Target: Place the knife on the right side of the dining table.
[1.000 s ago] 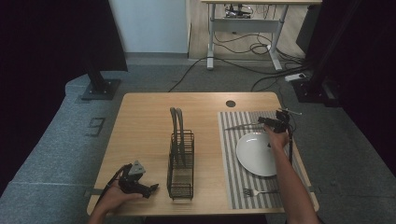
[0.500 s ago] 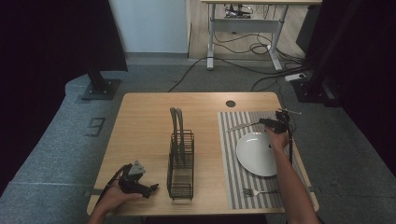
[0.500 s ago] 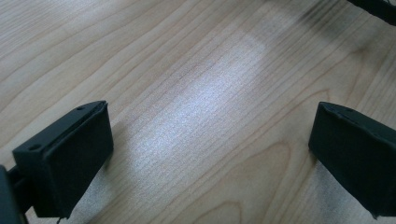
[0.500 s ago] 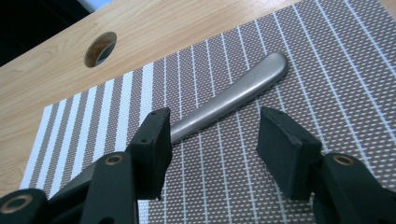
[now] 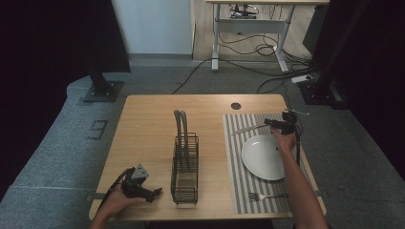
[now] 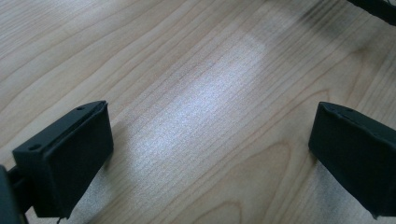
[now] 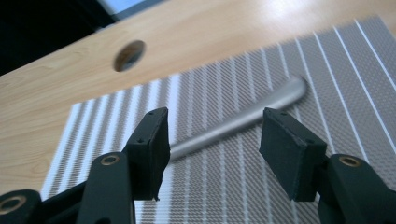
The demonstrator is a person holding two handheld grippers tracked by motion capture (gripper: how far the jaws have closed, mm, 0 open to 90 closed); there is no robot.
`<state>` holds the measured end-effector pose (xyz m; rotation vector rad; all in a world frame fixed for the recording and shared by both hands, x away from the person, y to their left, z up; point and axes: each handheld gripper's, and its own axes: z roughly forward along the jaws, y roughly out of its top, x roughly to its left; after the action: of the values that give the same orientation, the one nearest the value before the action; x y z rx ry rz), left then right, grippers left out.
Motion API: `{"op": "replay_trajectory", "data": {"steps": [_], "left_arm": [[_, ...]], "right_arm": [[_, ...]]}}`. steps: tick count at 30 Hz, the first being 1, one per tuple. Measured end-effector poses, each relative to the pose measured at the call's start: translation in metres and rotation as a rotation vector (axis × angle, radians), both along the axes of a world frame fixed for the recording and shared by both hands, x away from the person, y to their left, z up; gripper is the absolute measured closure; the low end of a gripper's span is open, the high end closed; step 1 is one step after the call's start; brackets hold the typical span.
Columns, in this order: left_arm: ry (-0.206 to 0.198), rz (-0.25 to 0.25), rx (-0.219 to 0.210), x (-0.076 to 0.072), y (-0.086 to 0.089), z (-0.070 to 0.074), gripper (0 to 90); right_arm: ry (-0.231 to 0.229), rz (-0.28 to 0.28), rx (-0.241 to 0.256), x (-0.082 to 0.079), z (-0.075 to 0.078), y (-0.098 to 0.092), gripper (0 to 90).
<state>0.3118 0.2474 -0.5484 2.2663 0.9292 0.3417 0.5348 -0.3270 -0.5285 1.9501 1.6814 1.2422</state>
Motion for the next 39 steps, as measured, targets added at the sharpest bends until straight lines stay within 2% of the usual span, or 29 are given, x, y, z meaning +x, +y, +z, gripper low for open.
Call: {"op": "replay_trajectory", "data": {"steps": [2,4,7,9,11,14,16,17,18,20,23,25,29,32,36,39], "left_arm": [[0.000,0.000,0.000,0.000,0.000,0.000,0.0],[0.000,0.000,0.000,0.000,0.000,0.000,0.0],[0.000,0.000,0.000,0.000,0.000,0.000,0.0],[0.001,0.000,0.000,0.000,0.000,0.000,0.0],[0.000,-0.001,0.000,0.000,0.000,0.000,0.0],[0.001,-0.002,0.000,0.000,0.000,0.000,0.0],[0.001,-0.002,0.000,0.000,0.000,0.000,0.0],[0.001,-0.003,0.000,0.000,0.000,0.000,0.0],[0.001,-0.004,0.000,0.000,0.000,0.000,0.0],[0.000,-0.004,0.000,0.000,0.000,0.000,0.0],[0.000,-0.004,0.000,0.000,0.000,0.000,0.0],[0.000,-0.004,0.000,0.000,0.000,0.000,0.0],[0.000,-0.004,0.000,0.000,0.000,0.000,0.0],[0.000,-0.004,0.000,0.000,0.000,0.000,0.0],[0.000,-0.004,0.000,0.000,0.000,0.000,0.0],[0.000,-0.004,0.000,0.000,0.000,0.000,0.0]], "right_arm": [[-0.022,0.023,-0.027,0.001,0.005,0.004,42.0],[0.003,0.053,-0.045,0.007,0.007,0.010,41.9],[-0.016,0.070,-0.061,0.012,0.011,0.015,42.5],[0.018,0.097,-0.071,0.019,0.011,0.022,42.2],[0.030,0.121,-0.096,0.029,0.011,0.031,42.4],[0.033,0.139,-0.102,0.036,0.008,0.037,42.6],[0.037,0.140,-0.101,0.037,0.007,0.038,42.6],[0.048,0.140,-0.108,0.038,0.003,0.039,42.6],[0.082,0.139,-0.110,0.040,-0.004,0.038,42.5],[0.094,0.137,-0.110,0.041,-0.007,0.038,43.3],[0.087,0.144,-0.115,0.042,-0.008,0.037,43.7],[0.095,0.141,-0.145,0.041,-0.008,0.037,43.9],[0.106,0.128,-0.147,0.040,-0.007,0.033,43.1],[0.105,0.114,-0.124,0.038,-0.007,0.029,42.8],[0.094,0.110,-0.122,0.038,-0.005,0.027,42.6],[0.060,0.107,-0.103,0.034,0.000,0.028,42.1]]}}
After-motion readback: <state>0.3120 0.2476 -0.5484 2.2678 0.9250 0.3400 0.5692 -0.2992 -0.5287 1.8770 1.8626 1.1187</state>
